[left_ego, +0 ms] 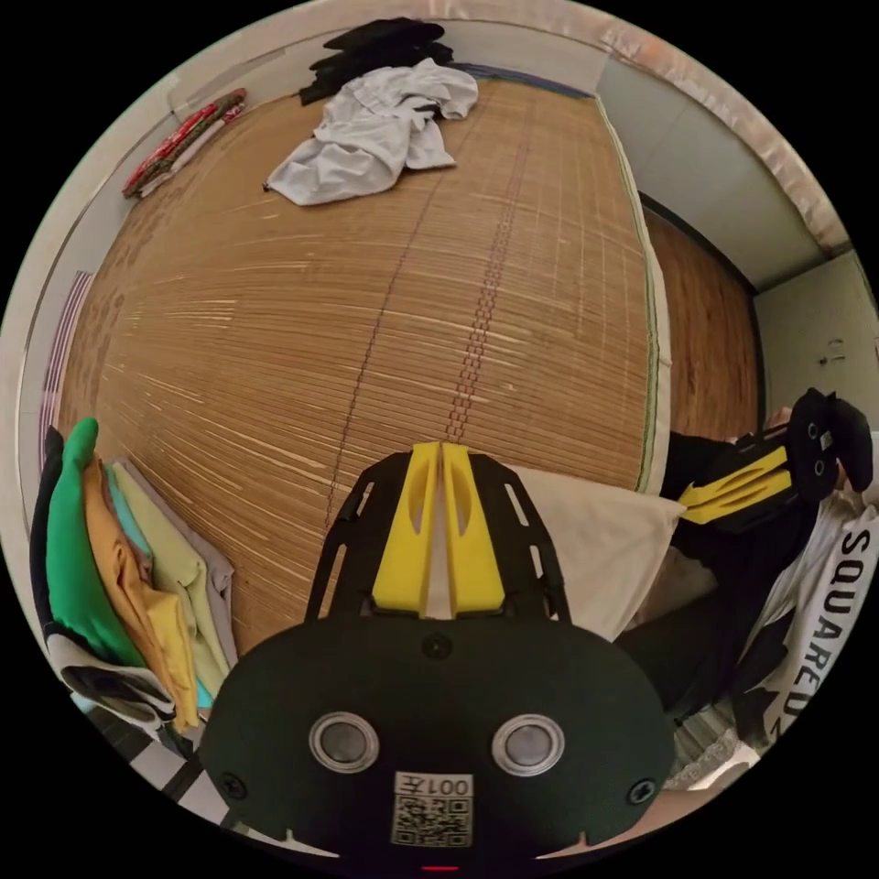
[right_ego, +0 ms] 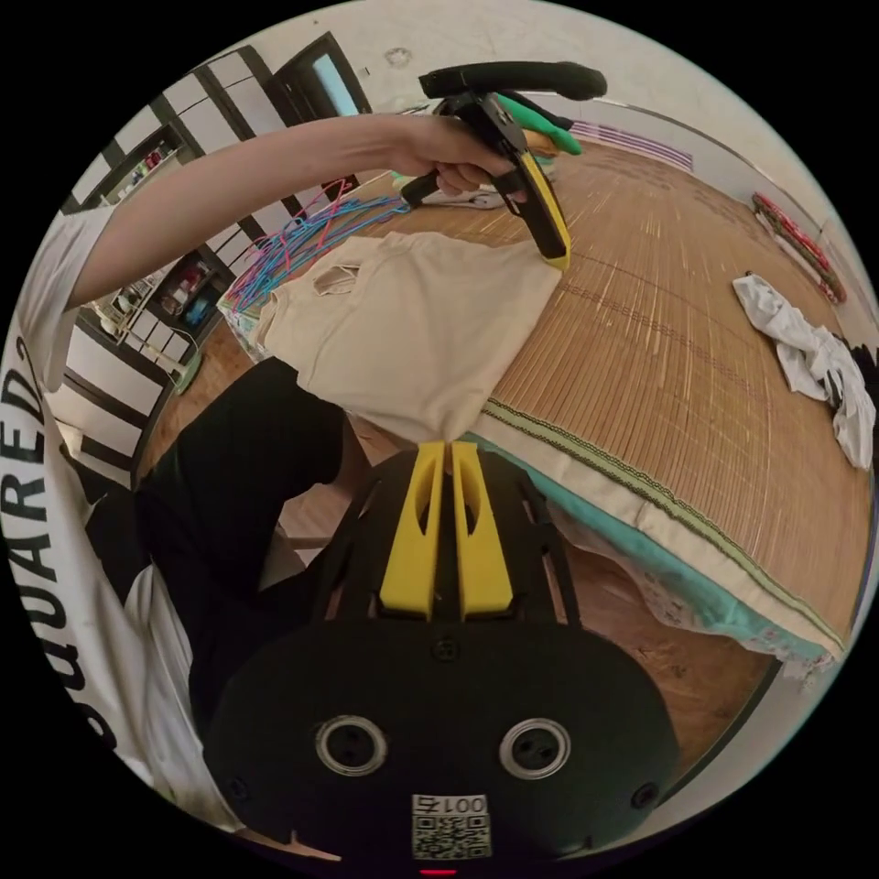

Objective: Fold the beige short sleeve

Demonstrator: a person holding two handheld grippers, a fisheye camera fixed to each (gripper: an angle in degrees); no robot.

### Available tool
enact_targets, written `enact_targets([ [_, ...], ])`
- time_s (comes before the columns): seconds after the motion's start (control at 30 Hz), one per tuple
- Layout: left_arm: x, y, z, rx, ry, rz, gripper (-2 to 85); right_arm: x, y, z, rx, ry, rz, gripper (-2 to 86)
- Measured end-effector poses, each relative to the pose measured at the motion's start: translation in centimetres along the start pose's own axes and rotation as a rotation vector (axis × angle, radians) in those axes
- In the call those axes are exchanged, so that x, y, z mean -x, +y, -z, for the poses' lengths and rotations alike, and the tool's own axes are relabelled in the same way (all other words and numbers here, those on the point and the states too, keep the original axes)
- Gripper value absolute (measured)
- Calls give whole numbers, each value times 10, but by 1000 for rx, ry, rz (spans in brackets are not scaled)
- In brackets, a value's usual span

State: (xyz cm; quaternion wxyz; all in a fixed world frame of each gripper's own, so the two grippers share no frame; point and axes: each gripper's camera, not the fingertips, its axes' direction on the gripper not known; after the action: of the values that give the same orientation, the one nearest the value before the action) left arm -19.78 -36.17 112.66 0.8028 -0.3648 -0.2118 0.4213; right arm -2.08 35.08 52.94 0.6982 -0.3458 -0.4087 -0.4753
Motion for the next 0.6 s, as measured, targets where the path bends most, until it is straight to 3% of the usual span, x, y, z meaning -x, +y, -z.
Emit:
enact_targets([
  [0.17, 7, 3, 2, -54, 20, 51, -10, 6, 11, 4, -6, 47, -35, 11],
  [0.47, -11, 18, -17, -153, 1, 115, -9, -6, 17, 19, -26, -60, -148, 16],
  [0.6, -25, 25, -21, -77, -145, 130, -6, -4, 20, 25, -38, -77, -104, 36],
])
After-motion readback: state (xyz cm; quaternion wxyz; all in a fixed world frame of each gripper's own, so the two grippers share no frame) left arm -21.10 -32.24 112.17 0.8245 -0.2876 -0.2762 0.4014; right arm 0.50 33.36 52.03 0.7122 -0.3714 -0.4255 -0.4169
